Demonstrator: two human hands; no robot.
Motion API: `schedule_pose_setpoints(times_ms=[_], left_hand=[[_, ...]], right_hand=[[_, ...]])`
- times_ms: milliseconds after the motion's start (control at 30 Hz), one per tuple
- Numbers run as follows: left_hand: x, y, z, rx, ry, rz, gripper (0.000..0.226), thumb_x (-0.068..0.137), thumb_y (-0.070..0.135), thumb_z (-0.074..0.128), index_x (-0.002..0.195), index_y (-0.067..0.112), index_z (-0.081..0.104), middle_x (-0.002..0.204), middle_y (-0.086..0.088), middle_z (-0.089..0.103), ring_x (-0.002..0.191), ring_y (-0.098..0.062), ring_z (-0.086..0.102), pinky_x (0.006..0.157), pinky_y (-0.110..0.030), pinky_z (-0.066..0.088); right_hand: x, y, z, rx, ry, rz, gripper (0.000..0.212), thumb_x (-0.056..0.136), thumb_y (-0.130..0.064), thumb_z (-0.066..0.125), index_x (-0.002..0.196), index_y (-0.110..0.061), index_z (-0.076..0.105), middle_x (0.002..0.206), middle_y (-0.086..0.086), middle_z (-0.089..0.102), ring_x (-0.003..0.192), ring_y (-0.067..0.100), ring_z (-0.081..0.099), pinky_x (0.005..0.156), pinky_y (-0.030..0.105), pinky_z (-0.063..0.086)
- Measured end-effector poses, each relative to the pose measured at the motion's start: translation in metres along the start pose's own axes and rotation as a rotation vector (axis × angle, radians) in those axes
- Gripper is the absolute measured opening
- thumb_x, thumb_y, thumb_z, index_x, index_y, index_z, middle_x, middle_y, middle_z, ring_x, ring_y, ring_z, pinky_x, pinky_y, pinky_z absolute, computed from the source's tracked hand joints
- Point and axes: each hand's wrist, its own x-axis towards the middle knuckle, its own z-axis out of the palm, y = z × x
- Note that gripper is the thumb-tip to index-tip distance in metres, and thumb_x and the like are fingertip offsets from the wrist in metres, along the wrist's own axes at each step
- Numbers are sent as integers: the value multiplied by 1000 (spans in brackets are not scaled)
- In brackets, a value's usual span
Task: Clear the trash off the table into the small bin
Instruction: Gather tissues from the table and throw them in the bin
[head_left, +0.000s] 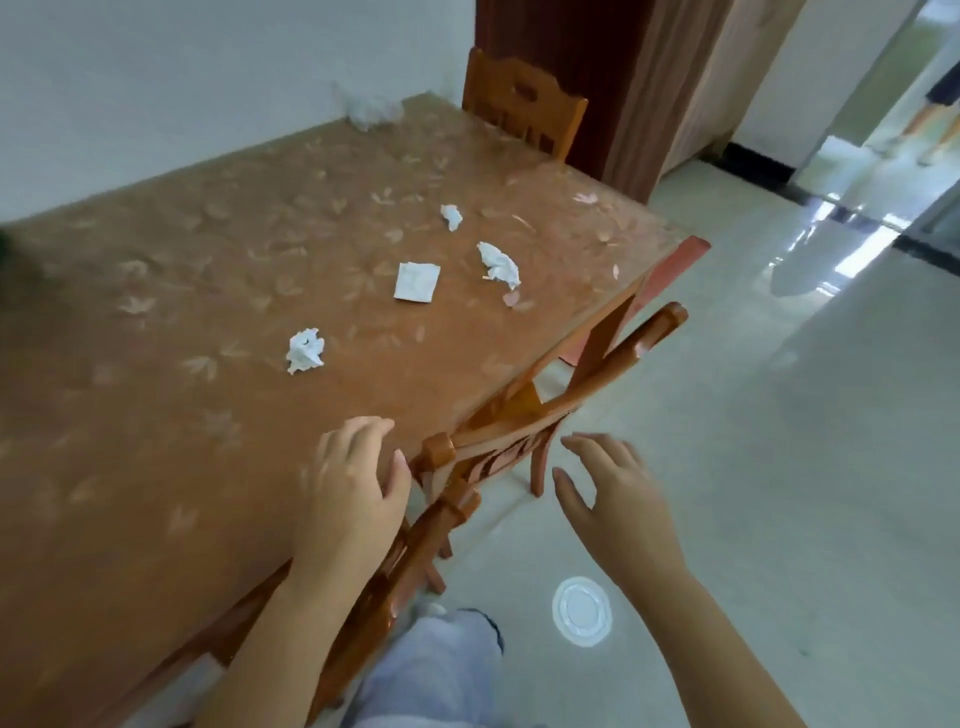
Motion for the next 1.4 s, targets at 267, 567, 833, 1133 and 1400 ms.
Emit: schedule_pose_setpoints(times_ms=[267,567,833,1133,1400], left_hand=[[91,-58,26,-14,151,-140,31,79,19,49,102,4,63,105,-10,64,93,-31,58,76,-42,47],[145,-113,74,17,231,-369,27,76,15,52,98,7,63,106,-7,64,91,-30,57,80,-36,41],[171,-141,113,87,263,-562,27,73,4,70,98,2,60,101,-14,63,88,-38,57,74,-42,46],[214,-170,156,98,220,-756,38,76,19,70,112,10,59,105,-10,61,90,-33,54,72,-36,42],[208,-169,168,108,211,-794,27,68,-8,69,92,4,67,86,-15,61,72,-34,56,55,-37,44]], right_hand=[[130,-32,44,19,-80,-176,26,76,-13,68,102,-11,65,100,7,68,93,28,62,74,41,55],[231,-38,123,20,-282,-315,28,79,-15,64,106,-9,63,102,9,66,95,30,59,76,40,50],[316,-19,198,59,-474,-265,33,84,-20,57,115,-9,56,110,12,59,102,31,49,77,39,43],[385,-1,267,94,-541,-217,45,83,-23,59,125,-9,47,129,13,49,117,32,39,83,42,42],[397,7,287,21,-560,-216,49,80,-28,64,124,-14,50,123,10,49,109,31,38,78,40,43]])
